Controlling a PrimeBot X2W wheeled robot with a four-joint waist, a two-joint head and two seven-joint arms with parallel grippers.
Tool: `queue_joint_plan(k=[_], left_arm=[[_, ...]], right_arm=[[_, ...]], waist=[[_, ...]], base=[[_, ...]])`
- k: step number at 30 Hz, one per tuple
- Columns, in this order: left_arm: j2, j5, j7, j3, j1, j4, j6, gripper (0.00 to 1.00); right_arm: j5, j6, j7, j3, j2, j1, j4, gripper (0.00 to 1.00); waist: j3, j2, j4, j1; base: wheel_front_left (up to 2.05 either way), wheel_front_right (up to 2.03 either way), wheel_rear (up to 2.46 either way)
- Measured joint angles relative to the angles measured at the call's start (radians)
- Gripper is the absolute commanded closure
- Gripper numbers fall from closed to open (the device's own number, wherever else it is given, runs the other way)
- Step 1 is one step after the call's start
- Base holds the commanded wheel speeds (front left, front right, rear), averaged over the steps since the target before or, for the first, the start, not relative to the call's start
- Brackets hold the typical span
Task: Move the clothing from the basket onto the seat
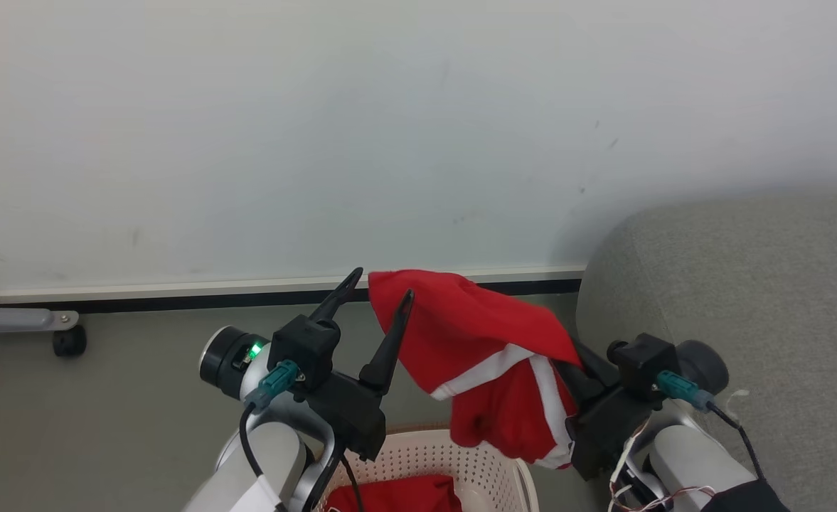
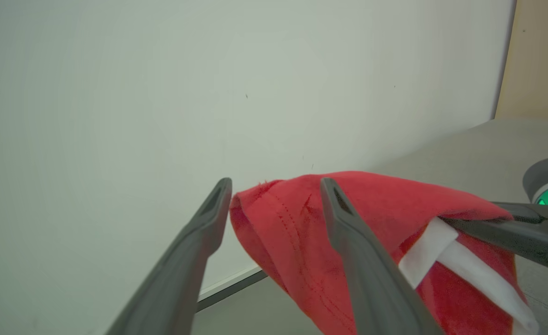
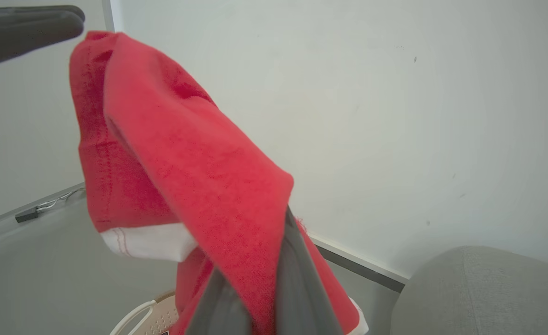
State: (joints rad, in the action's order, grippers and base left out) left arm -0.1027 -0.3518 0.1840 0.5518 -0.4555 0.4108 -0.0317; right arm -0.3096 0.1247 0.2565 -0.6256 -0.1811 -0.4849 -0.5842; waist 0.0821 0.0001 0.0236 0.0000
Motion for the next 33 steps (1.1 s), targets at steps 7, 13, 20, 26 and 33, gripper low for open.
queue_joint_plan(k=[7, 13, 20, 26, 33], left_arm=[[-0.006, -0.011, 0.013, -0.01, 0.056, -0.005, 0.014, 0.0], [-0.005, -0.02, 0.022, -0.007, 0.105, -0.013, 0.014, 0.0], [0.0, -0.025, 0.03, 0.005, 0.151, -0.024, 0.014, 0.0], [0.013, -0.026, 0.038, 0.021, 0.179, -0.037, 0.014, 0.0], [0.019, -0.026, 0.04, 0.045, 0.201, -0.047, 0.015, 0.0]], right_arm=[[-0.007, -0.001, 0.0, 0.042, -0.06, 0.001, 0.032, 1.0], [-0.007, -0.016, 0.0, 0.074, -0.111, 0.015, 0.071, 1.0], [-0.007, -0.038, 0.0, 0.091, -0.143, 0.055, 0.116, 1.0], [-0.007, -0.056, 0.0, 0.107, -0.169, 0.091, 0.162, 1.0], [-0.009, -0.068, 0.0, 0.128, -0.203, 0.118, 0.207, 1.0]], waist=[[-0.007, 0.0, -0.046, 0.0], [-0.01, 0.0, -0.096, 0.0], [-0.012, 0.0, -0.159, 0.0], [-0.016, 0.0, -0.231, 0.0], [-0.027, 0.0, -0.316, 0.0]], base=[[0.0, 0.0, 0.0], [0.0, 0.0, 0.0], [0.0, 0.0, 0.0], [0.0, 0.0, 0.0], [0.0, 0.0, 0.0]])
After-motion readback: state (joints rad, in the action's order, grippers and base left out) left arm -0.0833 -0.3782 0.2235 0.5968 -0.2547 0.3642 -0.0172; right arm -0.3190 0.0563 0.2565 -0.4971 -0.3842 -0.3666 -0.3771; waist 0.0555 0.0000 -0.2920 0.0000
